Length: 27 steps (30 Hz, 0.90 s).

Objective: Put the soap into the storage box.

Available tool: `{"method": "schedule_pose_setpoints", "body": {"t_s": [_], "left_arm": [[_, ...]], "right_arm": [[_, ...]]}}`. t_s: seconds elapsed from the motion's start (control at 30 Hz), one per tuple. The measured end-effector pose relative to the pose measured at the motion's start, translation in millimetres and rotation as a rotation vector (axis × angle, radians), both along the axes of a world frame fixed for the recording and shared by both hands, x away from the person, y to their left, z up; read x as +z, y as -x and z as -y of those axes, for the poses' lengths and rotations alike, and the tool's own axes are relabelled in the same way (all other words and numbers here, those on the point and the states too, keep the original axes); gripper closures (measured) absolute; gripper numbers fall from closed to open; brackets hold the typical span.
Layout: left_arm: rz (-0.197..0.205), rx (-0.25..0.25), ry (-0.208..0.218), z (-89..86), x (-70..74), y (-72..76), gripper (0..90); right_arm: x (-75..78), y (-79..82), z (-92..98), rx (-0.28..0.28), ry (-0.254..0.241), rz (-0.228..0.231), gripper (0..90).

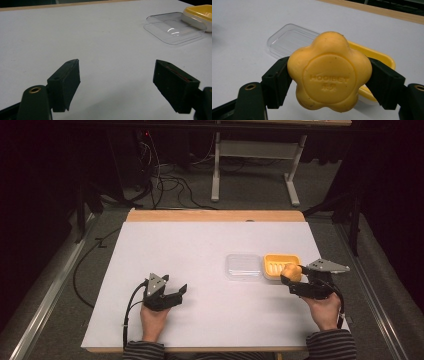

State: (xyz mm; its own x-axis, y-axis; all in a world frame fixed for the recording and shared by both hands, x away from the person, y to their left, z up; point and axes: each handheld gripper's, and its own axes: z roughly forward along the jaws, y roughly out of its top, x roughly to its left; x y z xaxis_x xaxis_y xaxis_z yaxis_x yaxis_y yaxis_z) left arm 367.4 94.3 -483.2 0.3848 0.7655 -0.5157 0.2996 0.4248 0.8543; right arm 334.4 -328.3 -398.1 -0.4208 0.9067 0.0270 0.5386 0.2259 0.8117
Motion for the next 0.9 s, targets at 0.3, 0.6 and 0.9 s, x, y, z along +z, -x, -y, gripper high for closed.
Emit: {"method": "schedule_pose_setpoints", "body": {"t_s": [0.3,0.6,0.9], "left_arm": [[-0.003,-0.002,0.001,-0.3,-0.1,-0.2,22.2],[-0.002,-0.002,0.002,-0.5,0.0,-0.2,22.2],[-0.002,-0.001,0.001,-0.3,-0.1,-0.2,21.7]], "right_arm": [[6.7,-20.8,5.1,-0.008,0.021,-0.028,25.8],[2.0,-45.6,0.5,-0.017,0.029,-0.084,25.8],[-7.1,-59.2,2.2,-0.025,-0.007,-0.130,25.8]]}}
